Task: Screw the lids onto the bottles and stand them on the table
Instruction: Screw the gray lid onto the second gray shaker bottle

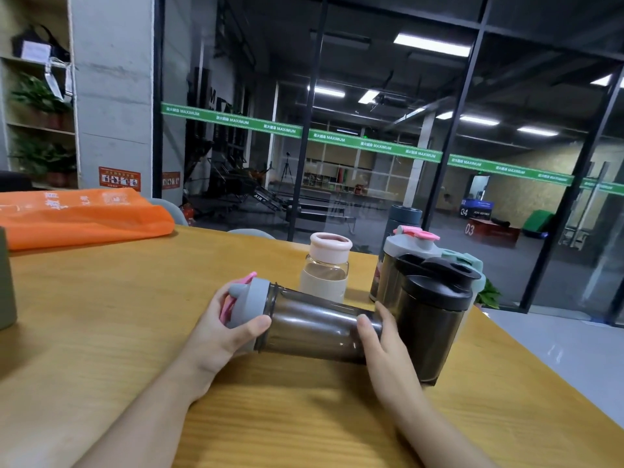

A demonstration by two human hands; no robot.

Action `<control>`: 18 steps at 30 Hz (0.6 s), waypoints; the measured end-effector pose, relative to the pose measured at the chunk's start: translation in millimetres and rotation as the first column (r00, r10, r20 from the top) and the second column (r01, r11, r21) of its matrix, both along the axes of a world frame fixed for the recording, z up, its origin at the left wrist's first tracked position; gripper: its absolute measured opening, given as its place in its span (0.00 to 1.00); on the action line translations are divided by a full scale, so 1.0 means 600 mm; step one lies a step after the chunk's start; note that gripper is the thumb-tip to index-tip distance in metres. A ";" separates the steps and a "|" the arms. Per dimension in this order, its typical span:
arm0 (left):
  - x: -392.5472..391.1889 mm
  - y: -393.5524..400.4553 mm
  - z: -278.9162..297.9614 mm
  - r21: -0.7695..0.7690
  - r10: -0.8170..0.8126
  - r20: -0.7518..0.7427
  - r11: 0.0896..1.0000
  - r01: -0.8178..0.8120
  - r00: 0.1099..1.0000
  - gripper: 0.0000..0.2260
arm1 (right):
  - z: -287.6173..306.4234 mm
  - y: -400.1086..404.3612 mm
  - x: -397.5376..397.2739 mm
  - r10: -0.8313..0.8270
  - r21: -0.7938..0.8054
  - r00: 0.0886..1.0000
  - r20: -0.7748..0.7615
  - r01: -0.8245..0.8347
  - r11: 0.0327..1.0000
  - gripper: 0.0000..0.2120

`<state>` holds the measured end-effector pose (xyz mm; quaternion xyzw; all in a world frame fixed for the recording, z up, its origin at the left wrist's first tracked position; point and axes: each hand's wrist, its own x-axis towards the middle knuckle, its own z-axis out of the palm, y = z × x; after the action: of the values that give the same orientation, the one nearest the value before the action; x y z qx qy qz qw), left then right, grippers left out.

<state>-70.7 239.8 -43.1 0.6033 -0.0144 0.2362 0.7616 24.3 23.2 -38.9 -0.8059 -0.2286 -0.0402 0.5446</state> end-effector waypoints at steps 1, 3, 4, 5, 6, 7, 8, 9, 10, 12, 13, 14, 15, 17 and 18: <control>0.001 0.000 -0.001 0.014 0.003 0.001 1.000 -0.003 1.000 0.37 | -0.004 0.000 0.005 0.001 0.020 0.999 -0.044 0.000 1.000 0.27; 0.002 0.000 -0.002 0.033 0.003 -0.003 0.999 -0.003 1.000 0.37 | -0.009 0.000 0.017 0.026 0.086 0.987 -0.156 -0.013 0.996 0.24; 0.003 0.001 -0.003 0.038 0.001 -0.006 0.999 0.000 1.000 0.37 | -0.009 0.000 0.019 0.060 0.132 0.973 -0.222 -0.031 0.991 0.24; 0.003 0.000 -0.003 0.041 -0.005 -0.007 0.999 0.006 1.000 0.37 | -0.009 -0.001 0.020 0.096 0.167 0.955 -0.279 -0.050 0.985 0.24; 0.003 0.000 -0.003 0.044 -0.011 -0.009 0.999 0.011 1.000 0.37 | -0.008 -0.002 0.020 0.120 0.182 0.942 -0.313 -0.065 0.981 0.24; 0.003 -0.001 -0.003 0.048 -0.017 -0.008 0.999 0.017 1.000 0.39 | -0.008 -0.004 0.019 0.130 0.175 0.937 -0.323 -0.076 0.982 0.23; 0.003 -0.002 -0.002 0.051 -0.020 -0.008 0.999 0.020 1.000 0.40 | -0.009 -0.005 0.019 0.133 0.169 0.936 -0.324 -0.081 0.982 0.22; 0.003 -0.004 -0.002 0.051 -0.021 -0.010 0.998 0.022 1.000 0.42 | -0.010 -0.006 0.020 0.136 0.170 0.939 -0.317 -0.084 0.982 0.21; 0.003 -0.005 -0.002 0.050 -0.025 -0.017 0.998 0.026 1.000 0.43 | -0.014 -0.006 0.023 0.136 0.172 0.940 -0.312 -0.085 0.981 0.22; 0.004 -0.007 -0.002 0.042 -0.039 -0.035 0.998 0.041 0.999 0.44 | -0.017 -0.008 0.028 0.144 0.177 0.939 -0.312 -0.092 0.980 0.25; 0.004 -0.007 -0.002 0.040 -0.046 -0.040 0.998 0.047 0.998 0.43 | -0.017 -0.009 0.028 0.156 0.182 0.936 -0.317 -0.101 0.978 0.28; 0.003 -0.007 -0.001 0.039 -0.049 -0.043 0.998 0.051 0.998 0.42 | -0.018 -0.011 0.030 0.171 0.187 0.931 -0.322 -0.114 0.976 0.32; 0.003 -0.007 -0.001 0.034 -0.055 -0.046 0.998 0.057 0.997 0.41 | -0.017 -0.013 0.030 0.181 0.178 0.929 -0.324 -0.128 0.976 0.34; 0.003 -0.007 -0.002 0.010 -0.060 -0.056 0.998 0.061 0.997 0.37 | -0.016 -0.020 0.030 0.206 0.173 0.934 -0.291 -0.160 0.972 0.30; 0.003 -0.007 -0.002 -0.002 -0.060 -0.063 0.998 0.060 0.996 0.37 | -0.015 -0.023 0.028 0.227 0.183 0.938 -0.263 -0.182 0.966 0.24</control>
<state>-68.7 235.8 -44.5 0.6096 -0.0085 0.1938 0.7686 40.9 9.4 -48.2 -0.7301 -0.2277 0.1141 0.6341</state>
